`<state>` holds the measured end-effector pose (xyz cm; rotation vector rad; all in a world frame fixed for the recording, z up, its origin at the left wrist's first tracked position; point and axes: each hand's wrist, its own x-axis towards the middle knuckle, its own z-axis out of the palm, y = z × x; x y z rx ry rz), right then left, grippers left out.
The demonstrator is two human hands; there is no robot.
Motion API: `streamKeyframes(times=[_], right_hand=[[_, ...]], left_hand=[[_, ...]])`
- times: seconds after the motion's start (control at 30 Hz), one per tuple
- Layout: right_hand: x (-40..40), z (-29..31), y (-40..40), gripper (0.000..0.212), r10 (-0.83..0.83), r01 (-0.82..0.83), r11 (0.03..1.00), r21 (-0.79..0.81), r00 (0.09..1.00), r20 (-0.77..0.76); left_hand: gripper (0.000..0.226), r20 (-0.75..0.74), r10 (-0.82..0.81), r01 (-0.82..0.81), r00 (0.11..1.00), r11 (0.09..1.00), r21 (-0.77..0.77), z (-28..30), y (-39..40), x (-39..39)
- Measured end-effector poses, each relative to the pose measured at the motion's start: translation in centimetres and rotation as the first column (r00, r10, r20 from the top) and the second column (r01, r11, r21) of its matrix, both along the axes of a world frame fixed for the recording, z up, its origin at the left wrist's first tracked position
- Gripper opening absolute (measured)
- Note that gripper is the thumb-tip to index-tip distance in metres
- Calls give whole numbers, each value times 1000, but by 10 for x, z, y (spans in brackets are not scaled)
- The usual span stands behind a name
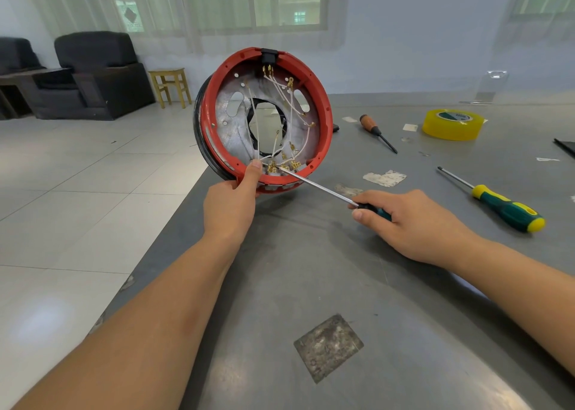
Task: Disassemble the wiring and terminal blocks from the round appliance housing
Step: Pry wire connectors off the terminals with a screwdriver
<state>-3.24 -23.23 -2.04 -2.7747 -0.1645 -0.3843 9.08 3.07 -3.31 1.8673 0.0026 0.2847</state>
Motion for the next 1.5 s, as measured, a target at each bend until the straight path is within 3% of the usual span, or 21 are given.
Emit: streamKeyframes(times=[0.13, 0.5, 0.73, 0.93, 1.07, 1.17, 1.3, 1.4, 1.5], right_hand=[[1, -1, 0, 43, -3, 3, 1000, 7, 1000, 10], [0, 1, 0, 38, -18, 18, 997, 73, 1000, 5], [-2, 3, 1, 37, 13, -14, 998, 55, 1000, 23], [-3, 5, -1, 30, 15, -17, 996, 83, 1000, 21], [-4, 4, 2, 24, -33, 25, 978, 207, 999, 34], [-3, 4, 12, 19, -44, 19, 900, 436, 998, 47], [0, 5, 32, 19, -54, -10, 703, 711, 996, 67], [3, 2, 40, 20, -81, -20, 549, 836, 994, 76], [7, -4, 40, 37, -117, 29, 493, 870, 993, 33]], left_hand=[[78, 6, 18, -18, 1000, 1000, -21, -1, 1, 0], [65, -2, -8, 8, 1000, 999, 46, -1, 0, 1], [83, 0, 29, -29, 1000, 999, 19, -2, 0, 2], [69, -29, 21, -21, 999, 1000, -10, 2, -1, -2], [69, -38, 5, -5, 999, 1000, 1, 6, 0, -6], [69, -55, -28, 28, 998, 1000, -5, 8, 0, -9], [70, -65, -59, 58, 996, 998, -21, 11, 0, -10], [68, -71, -71, 68, 995, 997, -39, 13, -3, -11], [70, -89, -87, 79, 992, 993, -83, 14, -11, -15]])
